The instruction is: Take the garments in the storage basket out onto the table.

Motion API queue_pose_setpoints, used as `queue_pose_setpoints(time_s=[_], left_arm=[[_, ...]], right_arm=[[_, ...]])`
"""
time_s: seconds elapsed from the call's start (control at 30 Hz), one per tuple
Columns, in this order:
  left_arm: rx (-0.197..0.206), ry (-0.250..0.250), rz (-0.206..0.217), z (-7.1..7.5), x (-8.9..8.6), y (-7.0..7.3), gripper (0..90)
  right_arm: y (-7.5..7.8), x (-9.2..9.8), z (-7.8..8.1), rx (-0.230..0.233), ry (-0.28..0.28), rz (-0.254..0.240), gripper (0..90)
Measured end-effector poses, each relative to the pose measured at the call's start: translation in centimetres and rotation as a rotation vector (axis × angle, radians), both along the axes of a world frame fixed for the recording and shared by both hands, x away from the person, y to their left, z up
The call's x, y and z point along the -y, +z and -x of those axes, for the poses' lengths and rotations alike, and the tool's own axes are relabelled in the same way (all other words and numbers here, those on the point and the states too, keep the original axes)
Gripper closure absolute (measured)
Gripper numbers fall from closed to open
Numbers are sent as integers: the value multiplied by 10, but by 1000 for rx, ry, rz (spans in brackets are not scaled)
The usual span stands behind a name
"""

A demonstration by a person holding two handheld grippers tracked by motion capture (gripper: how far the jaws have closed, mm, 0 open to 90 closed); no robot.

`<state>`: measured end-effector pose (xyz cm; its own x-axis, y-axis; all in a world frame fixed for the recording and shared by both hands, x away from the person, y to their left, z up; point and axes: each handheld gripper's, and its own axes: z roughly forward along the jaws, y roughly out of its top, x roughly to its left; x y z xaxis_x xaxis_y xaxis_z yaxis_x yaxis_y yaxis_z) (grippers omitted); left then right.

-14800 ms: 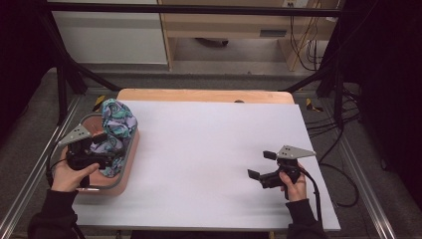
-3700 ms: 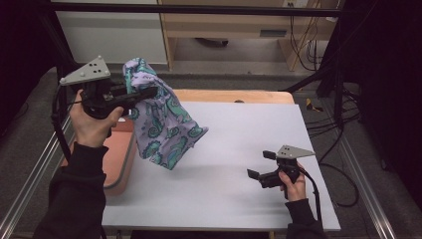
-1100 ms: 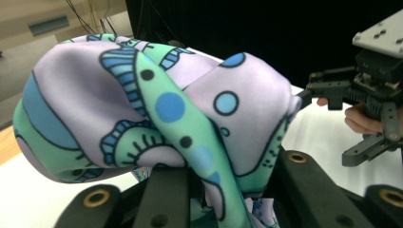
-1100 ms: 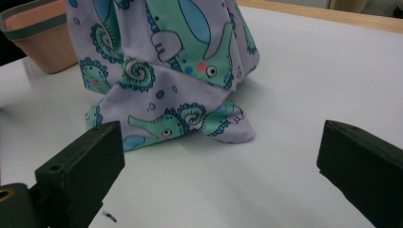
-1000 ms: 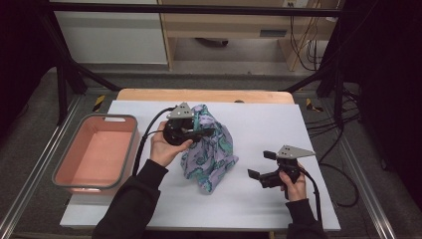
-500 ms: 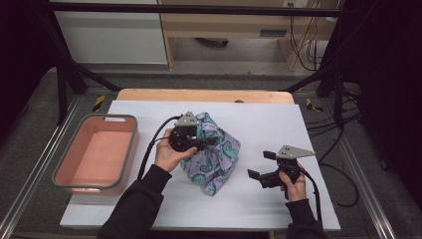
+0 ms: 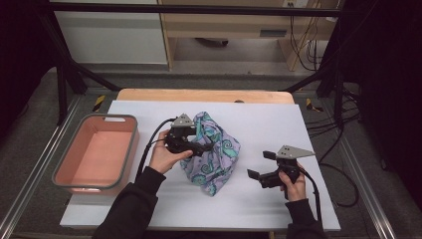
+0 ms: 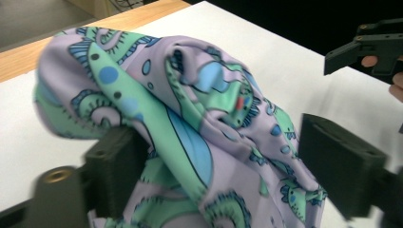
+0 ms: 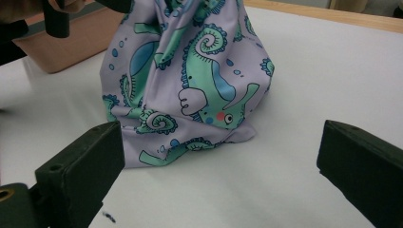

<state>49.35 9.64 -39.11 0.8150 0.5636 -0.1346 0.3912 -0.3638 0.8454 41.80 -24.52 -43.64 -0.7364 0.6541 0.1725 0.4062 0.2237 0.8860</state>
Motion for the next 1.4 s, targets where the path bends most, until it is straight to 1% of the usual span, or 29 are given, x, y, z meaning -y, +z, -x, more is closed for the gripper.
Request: queue_pose_setpoints(time_s=[0.03, 0.1, 0.17, 0.33, 0.53, 0.8, 1.03, 1.13, 1.23, 1.27, 1.4], left_arm=[[2, 10, 0, 1, -2, 0, 95], [10, 25, 4, 2, -6, 1, 75], [7, 37, 1, 4, -10, 3, 44], [9, 58, 0, 10, -21, 4, 39], [-2, 94, 3, 15, -35, 0, 38], [-23, 108, 8, 26, -52, -17, 39], [-43, 117, 4, 36, -61, -32, 40], [-52, 107, 9, 41, -63, -38, 50], [-60, 107, -3, 45, -61, -41, 68], [-56, 104, -8, 47, -60, -41, 73], [-59, 92, 4, 52, -57, -45, 90]], right_arm=[[0, 0, 0, 0, 0, 2, 25], [0, 0, 0, -1, -1, 3, 24], [0, 0, 0, -1, -1, 3, 24], [-1, -1, 0, 0, -1, 5, 24], [-1, -2, 0, -3, 0, 4, 24], [-2, -4, -1, -11, 2, 5, 24], [-3, -7, -1, -15, 1, 5, 25], [-3, -9, -1, -17, 6, 7, 25], [-4, -11, -1, -20, 5, 7, 26], [-4, -12, -1, -22, 8, 6, 26], [-5, -16, -1, -22, 10, 5, 26]])
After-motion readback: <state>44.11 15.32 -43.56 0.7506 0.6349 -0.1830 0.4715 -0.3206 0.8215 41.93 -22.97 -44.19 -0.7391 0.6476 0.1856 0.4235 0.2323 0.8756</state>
